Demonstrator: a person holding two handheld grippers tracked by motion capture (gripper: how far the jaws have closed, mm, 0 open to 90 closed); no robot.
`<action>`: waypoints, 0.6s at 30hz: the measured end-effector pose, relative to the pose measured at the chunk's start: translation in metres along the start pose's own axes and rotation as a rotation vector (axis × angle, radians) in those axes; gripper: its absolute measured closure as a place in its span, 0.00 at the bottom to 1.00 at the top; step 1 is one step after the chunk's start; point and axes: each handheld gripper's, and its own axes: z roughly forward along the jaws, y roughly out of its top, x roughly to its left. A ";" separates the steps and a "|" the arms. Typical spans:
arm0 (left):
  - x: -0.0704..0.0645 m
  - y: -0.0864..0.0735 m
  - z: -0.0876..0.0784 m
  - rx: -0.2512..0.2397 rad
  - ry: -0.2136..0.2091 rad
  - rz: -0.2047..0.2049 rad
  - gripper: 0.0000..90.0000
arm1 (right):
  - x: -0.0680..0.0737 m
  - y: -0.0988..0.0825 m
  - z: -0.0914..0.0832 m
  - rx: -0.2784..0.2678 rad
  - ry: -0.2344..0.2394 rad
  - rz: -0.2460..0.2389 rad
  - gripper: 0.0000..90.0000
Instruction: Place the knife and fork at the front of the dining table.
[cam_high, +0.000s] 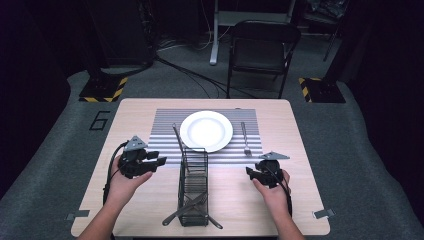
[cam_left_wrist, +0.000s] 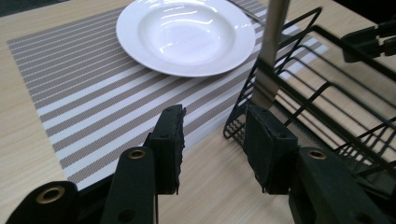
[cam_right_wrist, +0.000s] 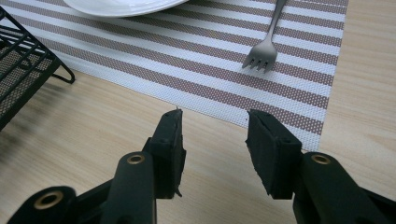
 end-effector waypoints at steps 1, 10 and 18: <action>-0.001 0.003 0.000 0.005 -0.006 0.011 0.65 | 0.001 0.000 0.000 -0.002 0.000 -0.002 0.62; -0.011 0.019 0.004 0.007 -0.033 0.022 0.66 | 0.000 0.001 -0.002 -0.013 0.004 0.007 0.63; -0.016 0.028 0.013 0.018 -0.058 0.016 0.68 | 0.001 0.001 -0.003 -0.015 0.005 0.007 0.63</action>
